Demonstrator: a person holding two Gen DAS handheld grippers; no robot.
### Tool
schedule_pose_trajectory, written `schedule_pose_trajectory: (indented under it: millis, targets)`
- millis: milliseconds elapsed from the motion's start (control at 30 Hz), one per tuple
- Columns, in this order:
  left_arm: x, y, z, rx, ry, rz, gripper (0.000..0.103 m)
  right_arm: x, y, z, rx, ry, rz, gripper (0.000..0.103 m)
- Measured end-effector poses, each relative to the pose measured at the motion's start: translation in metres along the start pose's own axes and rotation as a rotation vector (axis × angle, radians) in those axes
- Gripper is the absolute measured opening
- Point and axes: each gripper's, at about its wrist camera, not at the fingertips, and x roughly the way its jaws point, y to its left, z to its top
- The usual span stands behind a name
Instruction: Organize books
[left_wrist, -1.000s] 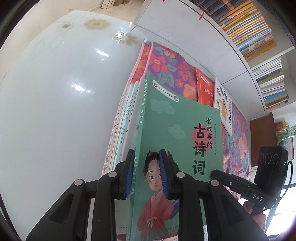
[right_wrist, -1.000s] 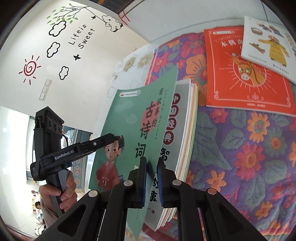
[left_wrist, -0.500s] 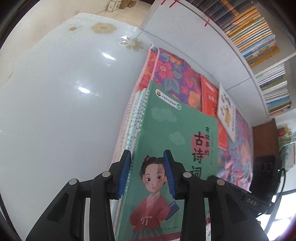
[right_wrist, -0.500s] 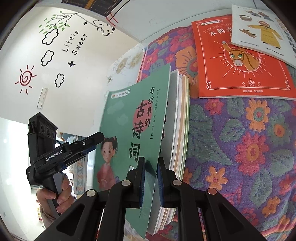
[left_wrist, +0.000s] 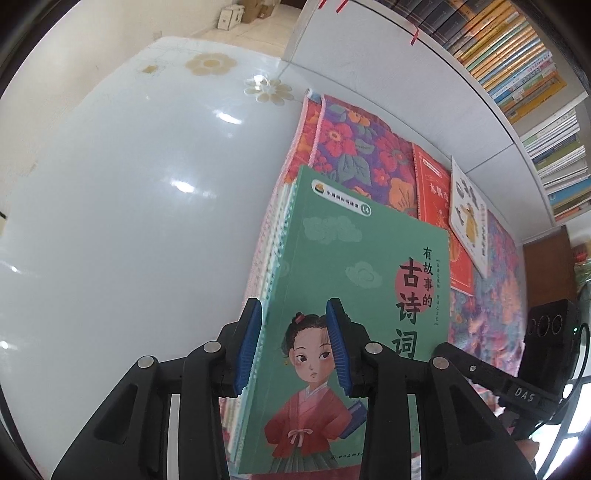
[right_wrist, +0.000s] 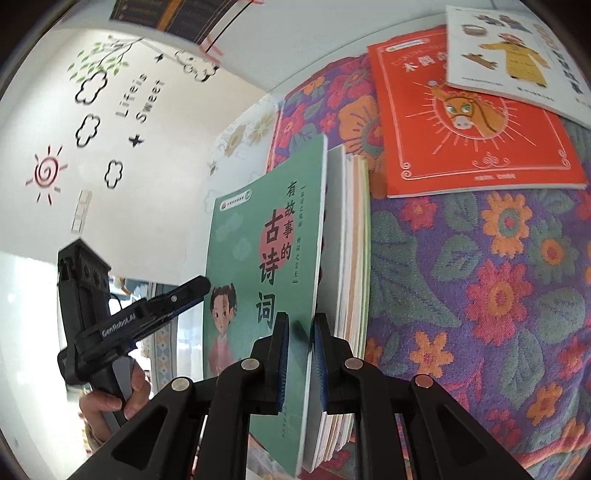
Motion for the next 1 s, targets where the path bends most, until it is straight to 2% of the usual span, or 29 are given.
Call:
schedule_pose_trajectory:
  millis: [200,267,333,367,567,700,800,1000]
  targets:
    - [-0.010,-0.019,0.007,0.041,-0.022,0.020,0.032,-0.012,-0.005,0.004,0.011,-0.022,0.002,0.018]
    - [-0.010,-0.026,0.009,0.049,-0.026,0.021,0.032,-0.020,-0.005,0.007,0.004,-0.037,0.002,0.025]
    - [-0.009,-0.034,0.011,0.056,-0.028,0.013,0.032,-0.030,-0.006,0.010,-0.006,-0.063,-0.005,0.042]
    - [-0.008,-0.038,0.011,0.058,-0.028,0.012,0.032,-0.036,-0.008,0.012,-0.008,-0.081,-0.005,0.043]
    - [-0.003,-0.081,0.022,0.098,-0.038,-0.006,0.032,-0.079,-0.034,0.023,0.015,-0.171,-0.013,0.043]
    - [0.010,-0.123,0.036,0.135,-0.040,-0.052,0.034,-0.108,-0.062,0.030,0.051,-0.240,-0.050,0.043]
    - [0.031,-0.158,0.049,0.166,-0.021,-0.126,0.034,-0.129,-0.087,0.036,0.083,-0.291,-0.068,0.043]
    - [0.084,-0.224,0.075,0.221,-0.003,-0.191,0.034,-0.159,-0.139,0.060,0.112,-0.394,-0.137,0.043]
